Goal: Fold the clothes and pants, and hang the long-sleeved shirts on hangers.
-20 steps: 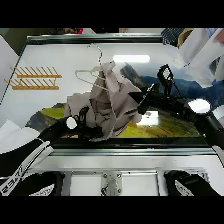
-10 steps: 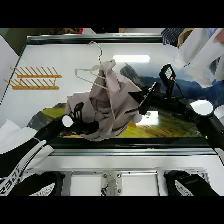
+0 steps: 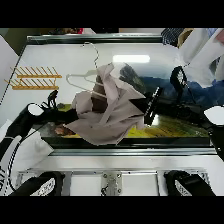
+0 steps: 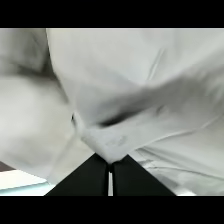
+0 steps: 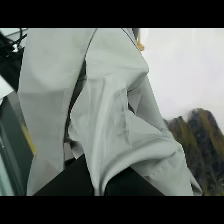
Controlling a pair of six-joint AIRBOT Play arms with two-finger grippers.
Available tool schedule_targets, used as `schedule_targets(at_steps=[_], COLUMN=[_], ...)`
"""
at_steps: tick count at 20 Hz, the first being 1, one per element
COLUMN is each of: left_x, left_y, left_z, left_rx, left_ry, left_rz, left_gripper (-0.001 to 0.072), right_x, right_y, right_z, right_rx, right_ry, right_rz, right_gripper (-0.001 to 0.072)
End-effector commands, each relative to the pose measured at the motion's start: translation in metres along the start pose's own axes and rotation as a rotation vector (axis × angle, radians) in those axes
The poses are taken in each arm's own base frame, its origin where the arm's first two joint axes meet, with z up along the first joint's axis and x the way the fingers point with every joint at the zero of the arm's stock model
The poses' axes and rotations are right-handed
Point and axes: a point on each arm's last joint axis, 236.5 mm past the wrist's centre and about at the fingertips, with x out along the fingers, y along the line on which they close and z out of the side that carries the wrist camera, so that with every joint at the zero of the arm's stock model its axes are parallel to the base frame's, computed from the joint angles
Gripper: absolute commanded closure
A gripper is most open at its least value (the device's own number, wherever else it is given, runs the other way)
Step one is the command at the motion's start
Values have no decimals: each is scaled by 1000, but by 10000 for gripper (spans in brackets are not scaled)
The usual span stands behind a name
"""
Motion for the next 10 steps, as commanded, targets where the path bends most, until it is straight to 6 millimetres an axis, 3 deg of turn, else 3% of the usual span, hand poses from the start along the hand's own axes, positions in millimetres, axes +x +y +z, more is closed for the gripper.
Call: schedule_targets(at_steps=[1,3,6,10], left_x=[-24,-34,-43,-59], left_y=[2,3,4,-8], left_z=[37,57,71,97], left_rx=[29,39,89,125], left_ry=[-23,-37,-7,-50], left_rz=[-12,-2,34,27], left_gripper=[694,694,694,694], right_x=[-10,-17,-26,-37], right_y=[20,24,31,17], right_z=[-18,-26,-32,-54], right_rx=[15,5,-4,13], right_ry=[95,142,180,282], right_rz=[47,37,33,-51], right_gripper=[707,706,707,706])
